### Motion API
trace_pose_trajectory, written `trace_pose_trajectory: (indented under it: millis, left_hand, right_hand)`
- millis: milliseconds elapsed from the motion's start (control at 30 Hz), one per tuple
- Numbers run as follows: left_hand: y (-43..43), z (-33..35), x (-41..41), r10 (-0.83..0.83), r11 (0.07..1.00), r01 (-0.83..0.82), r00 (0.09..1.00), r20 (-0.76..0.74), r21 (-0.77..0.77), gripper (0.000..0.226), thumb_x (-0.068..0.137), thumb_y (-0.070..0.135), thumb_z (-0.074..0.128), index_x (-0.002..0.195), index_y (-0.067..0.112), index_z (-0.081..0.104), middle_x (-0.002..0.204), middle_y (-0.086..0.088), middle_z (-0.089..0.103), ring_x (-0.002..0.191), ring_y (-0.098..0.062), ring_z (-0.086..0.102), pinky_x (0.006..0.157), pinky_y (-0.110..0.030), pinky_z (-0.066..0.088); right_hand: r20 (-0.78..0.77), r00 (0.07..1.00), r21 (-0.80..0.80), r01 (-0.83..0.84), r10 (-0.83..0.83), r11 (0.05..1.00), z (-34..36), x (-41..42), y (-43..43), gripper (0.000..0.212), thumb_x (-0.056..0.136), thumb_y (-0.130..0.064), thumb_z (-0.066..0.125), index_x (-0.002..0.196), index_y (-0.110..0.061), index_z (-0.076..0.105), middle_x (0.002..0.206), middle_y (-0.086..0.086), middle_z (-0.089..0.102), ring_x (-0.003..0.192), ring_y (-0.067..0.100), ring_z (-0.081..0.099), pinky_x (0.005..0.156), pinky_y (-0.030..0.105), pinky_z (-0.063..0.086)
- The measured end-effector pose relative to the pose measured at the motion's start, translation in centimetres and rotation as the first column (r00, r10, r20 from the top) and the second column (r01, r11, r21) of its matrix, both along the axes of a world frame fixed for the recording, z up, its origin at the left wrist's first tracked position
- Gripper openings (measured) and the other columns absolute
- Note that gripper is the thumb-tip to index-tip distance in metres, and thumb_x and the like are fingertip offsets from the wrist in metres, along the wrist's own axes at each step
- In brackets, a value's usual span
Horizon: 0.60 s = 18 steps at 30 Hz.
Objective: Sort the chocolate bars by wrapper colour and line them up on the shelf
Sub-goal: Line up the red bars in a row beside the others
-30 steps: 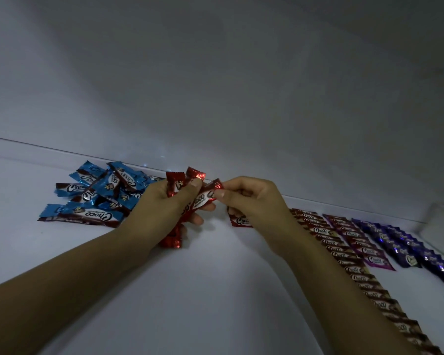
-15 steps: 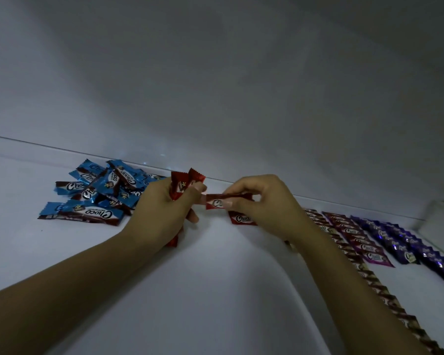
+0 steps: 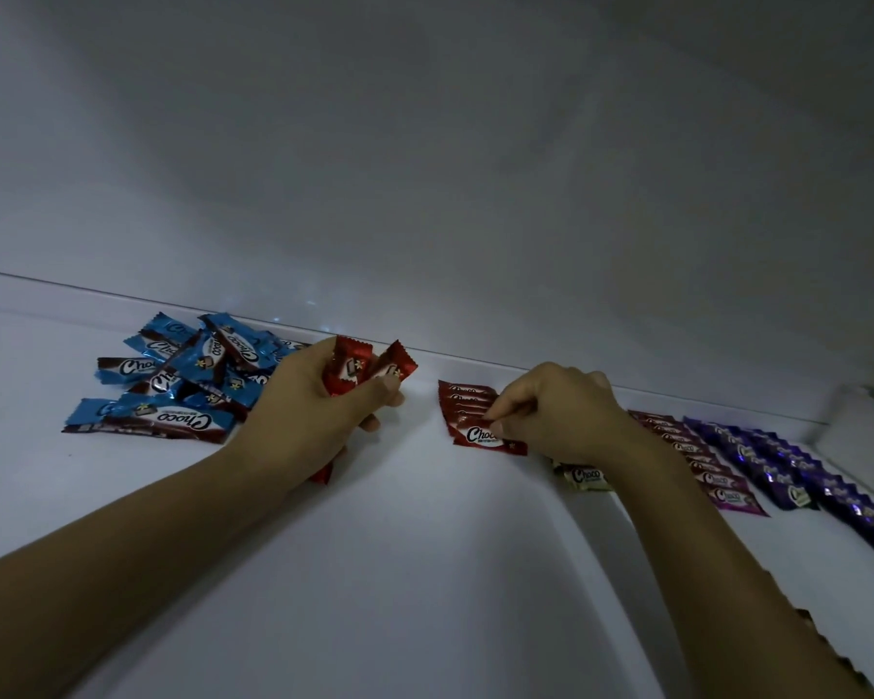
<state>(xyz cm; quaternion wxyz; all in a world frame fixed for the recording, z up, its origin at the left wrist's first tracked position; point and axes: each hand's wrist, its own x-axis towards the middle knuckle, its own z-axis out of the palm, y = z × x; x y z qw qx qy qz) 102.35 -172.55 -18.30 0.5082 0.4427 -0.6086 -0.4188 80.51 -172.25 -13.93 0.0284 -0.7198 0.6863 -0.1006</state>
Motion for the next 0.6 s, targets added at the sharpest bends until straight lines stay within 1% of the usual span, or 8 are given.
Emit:
trace_pose_trajectory:
  millis: [67, 167, 300, 367, 400, 467, 533, 600]
  left_hand:
    - [-0.1, 0.0, 0.0, 0.000, 1.000, 0.000, 1.000, 0.006, 0.002, 0.012, 0.086, 0.029, 0.064, 0.097, 0.023, 0.062, 0.077, 0.016, 0.072, 0.054, 0.004, 0.059, 0.047, -0.015, 0.044]
    - [-0.1, 0.0, 0.0, 0.002, 1.000, -0.002, 1.000, -0.016, 0.013, 0.015, 0.088, 0.028, 0.061, 0.102, 0.023, 0.063, 0.078, 0.013, 0.073, 0.049, 0.002, 0.056, 0.046, -0.016, 0.045]
    - [-0.1, -0.1, 0.0, -0.006, 1.000, 0.005, 1.000, -0.025, -0.002, 0.014, 0.089, 0.027, 0.061, 0.101, 0.022, 0.063, 0.077, 0.014, 0.073, 0.042, 0.002, 0.053, 0.046, -0.016, 0.049]
    - [-0.1, 0.0, -0.1, -0.019, 1.000, 0.020, 0.997, -0.072, 0.021, 0.015, 0.088, 0.025, 0.062, 0.102, 0.020, 0.064, 0.077, 0.010, 0.074, 0.041, 0.001, 0.053, 0.054, -0.025, 0.058]
    - [0.0, 0.0, -0.2, -0.024, 0.999, 0.027, 0.996, -0.087, 0.031, 0.015, 0.087, 0.024, 0.062, 0.101, 0.019, 0.064, 0.077, 0.009, 0.074, 0.041, 0.000, 0.053, 0.056, -0.028, 0.060]
    - [0.1, 0.1, -0.2, -0.044, 0.999, 0.044, 0.997, -0.060, -0.001, 0.011, 0.088, 0.022, 0.063, 0.098, 0.019, 0.065, 0.074, 0.009, 0.073, 0.039, -0.001, 0.051, 0.048, -0.023, 0.055]
    - [0.3, 0.2, -0.2, -0.066, 0.996, 0.066, 0.998, 0.004, -0.061, 0.008, 0.088, 0.022, 0.064, 0.094, 0.018, 0.066, 0.073, 0.009, 0.073, 0.039, -0.004, 0.051, 0.041, -0.018, 0.046]
    - [0.5, 0.2, -0.2, -0.080, 0.993, 0.083, 0.996, 0.038, -0.086, 0.009, 0.088, 0.023, 0.063, 0.094, 0.016, 0.065, 0.074, 0.008, 0.073, 0.041, -0.007, 0.051, 0.041, -0.019, 0.044]
  right_hand:
    - [0.010, 1.000, -0.026, -0.016, 0.016, 1.000, -0.3, 0.0, -0.2, 0.006, 0.081, -0.036, 0.071, 0.083, -0.041, 0.072, 0.068, -0.029, 0.052, 0.090, 0.001, 0.050, 0.088, 0.026, 0.016]
    - [0.020, 0.999, -0.085, -0.044, 0.046, 0.995, -0.7, 0.1, -0.4, 0.010, 0.078, -0.035, 0.074, 0.074, -0.043, 0.069, 0.067, -0.029, 0.052, 0.081, -0.003, 0.047, 0.086, 0.026, 0.017]
    - [0.028, 0.995, -0.127, -0.096, 0.101, 0.987, -1.4, 0.2, -0.4, 0.017, 0.076, -0.025, 0.076, 0.069, -0.033, 0.063, 0.071, -0.020, 0.062, 0.074, -0.002, 0.055, 0.095, 0.032, 0.035]
    - [0.203, 0.970, -0.214, -0.086, 0.131, 0.973, -1.3, 0.7, -0.4, 0.017, 0.079, -0.020, 0.074, 0.071, -0.027, 0.060, 0.068, -0.012, 0.062, 0.066, 0.002, 0.056, 0.081, 0.031, 0.046]
    - [0.363, 0.918, -0.241, -0.074, 0.160, 0.968, -1.0, 1.3, -0.2, 0.015, 0.081, -0.022, 0.073, 0.073, -0.023, 0.060, 0.066, -0.008, 0.061, 0.060, 0.003, 0.054, 0.071, 0.027, 0.047]
    - [0.629, 0.743, -0.202, -0.128, 0.229, 0.971, -0.2, 2.8, 0.3, 0.018, 0.081, -0.034, 0.072, 0.079, -0.017, 0.063, 0.066, 0.000, 0.061, 0.059, 0.005, 0.056, 0.062, 0.022, 0.048]
    - [0.712, 0.655, -0.126, -0.237, 0.254, 0.963, 0.2, 4.0, 0.7, 0.021, 0.080, -0.035, 0.071, 0.087, -0.016, 0.069, 0.071, 0.004, 0.065, 0.062, 0.005, 0.059, 0.061, 0.020, 0.048]
    - [0.735, 0.622, -0.123, -0.269, 0.270, 0.955, 0.1, 4.8, 1.0, 0.014, 0.083, -0.021, 0.071, 0.089, -0.009, 0.071, 0.069, 0.003, 0.064, 0.058, 0.003, 0.055, 0.058, 0.017, 0.045]
